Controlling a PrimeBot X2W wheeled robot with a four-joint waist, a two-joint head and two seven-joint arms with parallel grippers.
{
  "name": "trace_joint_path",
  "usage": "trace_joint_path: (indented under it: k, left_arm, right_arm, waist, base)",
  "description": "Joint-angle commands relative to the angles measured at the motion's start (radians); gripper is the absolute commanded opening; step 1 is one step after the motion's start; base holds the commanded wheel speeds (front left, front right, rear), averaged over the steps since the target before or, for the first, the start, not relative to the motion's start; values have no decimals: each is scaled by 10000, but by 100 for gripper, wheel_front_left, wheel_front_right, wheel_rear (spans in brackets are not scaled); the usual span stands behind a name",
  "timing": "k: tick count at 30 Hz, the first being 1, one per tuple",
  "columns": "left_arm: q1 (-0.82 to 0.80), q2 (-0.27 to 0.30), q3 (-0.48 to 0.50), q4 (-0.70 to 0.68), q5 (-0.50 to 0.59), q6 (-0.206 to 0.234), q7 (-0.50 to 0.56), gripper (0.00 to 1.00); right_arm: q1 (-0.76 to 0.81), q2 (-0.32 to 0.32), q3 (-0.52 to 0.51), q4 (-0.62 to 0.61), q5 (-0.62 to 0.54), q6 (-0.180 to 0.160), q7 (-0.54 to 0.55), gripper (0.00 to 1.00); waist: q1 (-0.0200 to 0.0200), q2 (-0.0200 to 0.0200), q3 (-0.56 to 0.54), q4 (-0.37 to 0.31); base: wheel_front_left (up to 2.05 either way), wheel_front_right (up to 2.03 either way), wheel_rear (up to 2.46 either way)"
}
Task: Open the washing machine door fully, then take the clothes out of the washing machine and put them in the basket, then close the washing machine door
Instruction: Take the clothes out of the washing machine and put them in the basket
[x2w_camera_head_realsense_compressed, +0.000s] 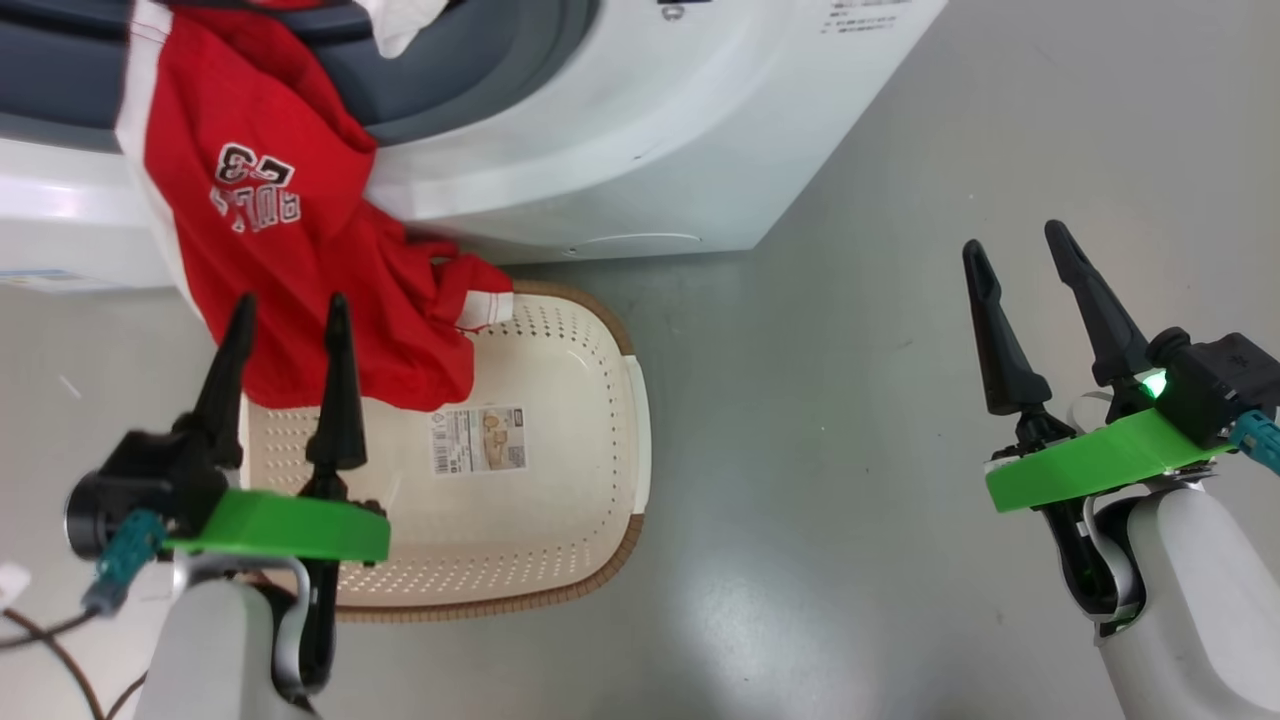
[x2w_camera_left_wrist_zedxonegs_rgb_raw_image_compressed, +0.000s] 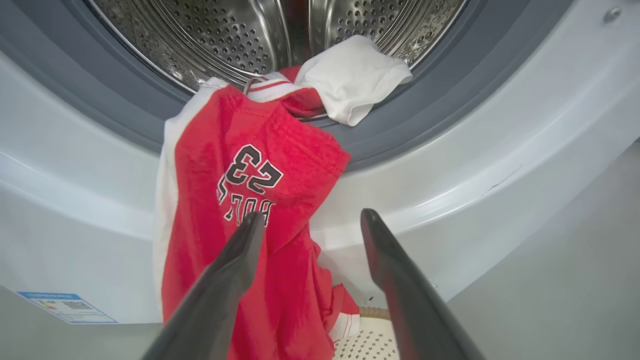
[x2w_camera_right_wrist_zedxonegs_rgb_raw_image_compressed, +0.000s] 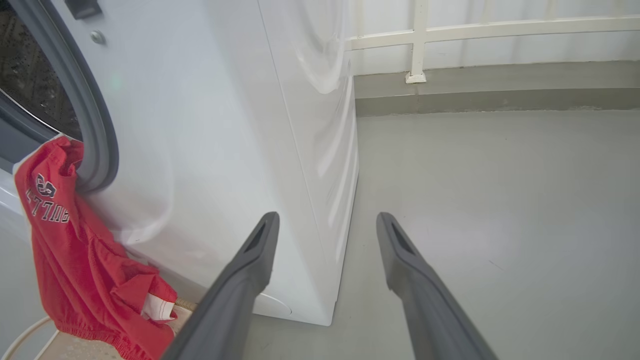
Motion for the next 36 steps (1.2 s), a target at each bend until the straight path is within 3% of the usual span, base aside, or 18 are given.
trace_joint_path:
  k: [1,8,18,28,36]
  left_arm:
    - [362,238,250,-378,-1,122,-49,100]
    - [1354,238,176,-2082,184,495,-49,100]
    - [2370,237,151,-3301,203,847,-49,100]
    - [2444,237,132,-3415,150,961,-49,100]
    - [1558,237,470,-2472,-145,562,-49,100]
  right_arm:
    - [285,-87,127,-218,-86,62,-65,100]
    - [392,-156,102,-243,-84,62,-65,100]
    - [464,-187,19,-310,-83,62,-65,100]
    - [521,-124,28,-309,-102,62,-65,100]
    - [556,-65,25,-318,-118,62,-65,100]
  waist:
    - [0,0,-75,60]
    - [0,0,-208,137]
    - [0,0,-237,115]
    - [0,0,-274,45]
    - [0,0,-236,65]
  base:
    - [0,0,0]
    - [0,0,0]
    - [0,0,0]
    - [0,0,0]
    - [0,0,0]
